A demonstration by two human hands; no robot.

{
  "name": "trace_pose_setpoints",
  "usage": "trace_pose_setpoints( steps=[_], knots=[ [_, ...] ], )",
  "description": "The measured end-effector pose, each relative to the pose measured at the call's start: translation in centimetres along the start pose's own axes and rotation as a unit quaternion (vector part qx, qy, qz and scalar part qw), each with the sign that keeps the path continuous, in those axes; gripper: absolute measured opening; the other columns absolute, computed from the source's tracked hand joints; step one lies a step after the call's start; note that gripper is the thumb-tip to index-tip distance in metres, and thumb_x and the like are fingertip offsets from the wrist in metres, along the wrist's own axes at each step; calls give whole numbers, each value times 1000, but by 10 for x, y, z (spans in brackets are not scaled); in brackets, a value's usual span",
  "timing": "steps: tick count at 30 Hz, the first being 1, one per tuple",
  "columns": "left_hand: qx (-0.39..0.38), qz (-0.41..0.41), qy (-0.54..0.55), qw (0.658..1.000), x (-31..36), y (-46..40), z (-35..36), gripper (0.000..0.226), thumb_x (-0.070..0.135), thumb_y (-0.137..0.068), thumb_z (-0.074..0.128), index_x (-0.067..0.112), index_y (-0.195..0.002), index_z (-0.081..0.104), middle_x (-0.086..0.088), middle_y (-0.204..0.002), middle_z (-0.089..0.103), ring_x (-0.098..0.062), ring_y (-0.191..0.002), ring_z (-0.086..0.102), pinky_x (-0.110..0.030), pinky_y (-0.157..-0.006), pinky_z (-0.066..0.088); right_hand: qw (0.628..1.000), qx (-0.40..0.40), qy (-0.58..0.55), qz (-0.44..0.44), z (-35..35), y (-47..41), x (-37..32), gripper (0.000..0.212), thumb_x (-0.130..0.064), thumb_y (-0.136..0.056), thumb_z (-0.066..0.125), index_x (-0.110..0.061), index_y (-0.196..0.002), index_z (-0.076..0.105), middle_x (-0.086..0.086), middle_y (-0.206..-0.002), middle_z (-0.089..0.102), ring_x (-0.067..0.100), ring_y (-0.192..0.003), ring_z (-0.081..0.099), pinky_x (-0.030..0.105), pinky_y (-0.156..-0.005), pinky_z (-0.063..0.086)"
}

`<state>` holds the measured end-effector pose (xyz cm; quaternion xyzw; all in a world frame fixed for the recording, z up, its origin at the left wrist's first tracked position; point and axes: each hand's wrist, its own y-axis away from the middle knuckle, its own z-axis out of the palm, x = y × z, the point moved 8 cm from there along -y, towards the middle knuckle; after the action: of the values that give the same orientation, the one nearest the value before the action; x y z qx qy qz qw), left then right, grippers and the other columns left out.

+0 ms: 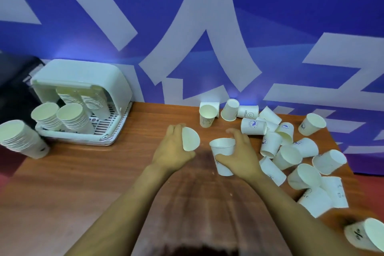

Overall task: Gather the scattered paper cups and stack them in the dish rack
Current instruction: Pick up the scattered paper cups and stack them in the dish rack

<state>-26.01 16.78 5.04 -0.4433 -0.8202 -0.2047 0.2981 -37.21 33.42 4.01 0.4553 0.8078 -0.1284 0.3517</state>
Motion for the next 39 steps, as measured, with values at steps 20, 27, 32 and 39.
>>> trace_pose_setpoints(
  steps=[20,27,32,39],
  knots=[
    [-17,18,-6,1000,-194,21,-192,82,39,-62,80,23,-132,42,1,-125,43,-21,-118,43,-36,-97,42,1000,-6,14,21,176,22,-199,73,-24,-67,76,-28,-131,41,-6,-120,31,14,-106,50,29,-90,43],
    [-34,25,7,999,-239,24,-234,75,38,-68,77,25,-133,42,0,-126,40,-23,-119,43,-27,-91,36,999,-14,30,34,223,24,-248,78,-25,-67,76,-30,-134,35,-6,-124,35,17,-107,51,39,-92,47],
    [-13,12,-2,1000,-260,15,-258,78,39,-70,77,23,-136,39,-2,-132,38,-24,-122,43,-33,-97,39,999,-38,39,4,240,7,-274,77,-26,-68,75,-29,-132,33,-7,-121,38,14,-106,50,39,-91,46],
    [63,-23,0,998,-288,-3,-306,78,37,-69,79,24,-137,41,-2,-133,39,-25,-124,40,-34,-95,38,997,-59,29,-30,254,-15,-303,71,-26,-67,73,-30,-126,34,-6,-123,42,16,-108,50,40,-88,48]
  ],
)
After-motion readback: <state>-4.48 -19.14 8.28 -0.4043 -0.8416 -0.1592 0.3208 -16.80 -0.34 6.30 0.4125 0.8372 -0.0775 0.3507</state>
